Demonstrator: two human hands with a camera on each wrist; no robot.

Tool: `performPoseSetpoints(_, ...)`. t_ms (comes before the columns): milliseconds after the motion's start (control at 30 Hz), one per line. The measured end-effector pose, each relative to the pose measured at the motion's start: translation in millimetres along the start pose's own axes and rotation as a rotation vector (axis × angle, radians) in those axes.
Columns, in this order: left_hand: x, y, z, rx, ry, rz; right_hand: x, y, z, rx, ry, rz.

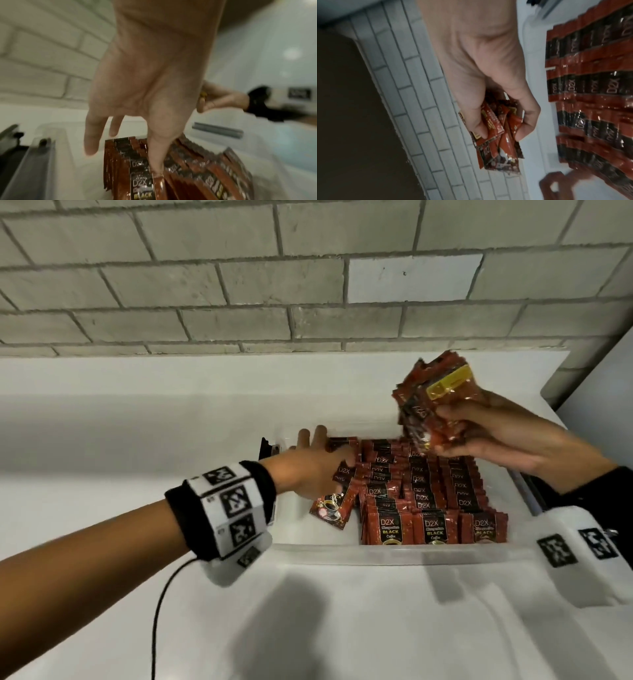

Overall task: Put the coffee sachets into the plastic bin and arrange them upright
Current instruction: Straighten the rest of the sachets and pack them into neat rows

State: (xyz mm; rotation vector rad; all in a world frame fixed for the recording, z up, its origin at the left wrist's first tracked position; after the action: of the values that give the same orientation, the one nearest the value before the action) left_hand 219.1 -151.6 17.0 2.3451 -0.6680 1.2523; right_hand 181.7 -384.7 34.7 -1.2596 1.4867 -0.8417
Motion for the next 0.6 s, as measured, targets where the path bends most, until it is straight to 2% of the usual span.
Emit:
performPoseSetpoints(67,-7.5,4.3,7.0,0.016,-0.178,0.204,16.3,3.3,-11.0,0.024,0.024,-0.026)
performPoseSetpoints(100,-10.6,7.1,9.5,0.002,-0.280,0.233,22.6,5.4,-17.5,0.026,0.028,-0.040)
performPoseSetpoints(233,-22.7,4.2,19.1,-0.026,-0.540,0.185,35.3,16.2,-35.3,0.042,0.033,-0.034)
performPoseSetpoints(333,-32.2,5.8,20.8,0.015,-0.580,0.211,37.6,18.5,-41.0,0.044,0.017,-0.025)
performPoseSetpoints(600,-29.6,7.8,19.5,0.063,-0.545,0.102,31.2,14.5,-42.1,0.070,-0.006,-0.010)
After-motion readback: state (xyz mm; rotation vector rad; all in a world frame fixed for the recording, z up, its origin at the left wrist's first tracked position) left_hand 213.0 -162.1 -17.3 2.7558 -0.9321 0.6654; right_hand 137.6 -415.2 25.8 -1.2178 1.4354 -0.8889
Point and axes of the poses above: each hand's wrist, its own z-axis towards the middle knuckle, its own x-axis out of the back of the hand, y = z × x, the point moved 2 cm from there along z, towards the middle knuckle, and after that the axes turned 3 degrees about z, right-handed, at the moved point
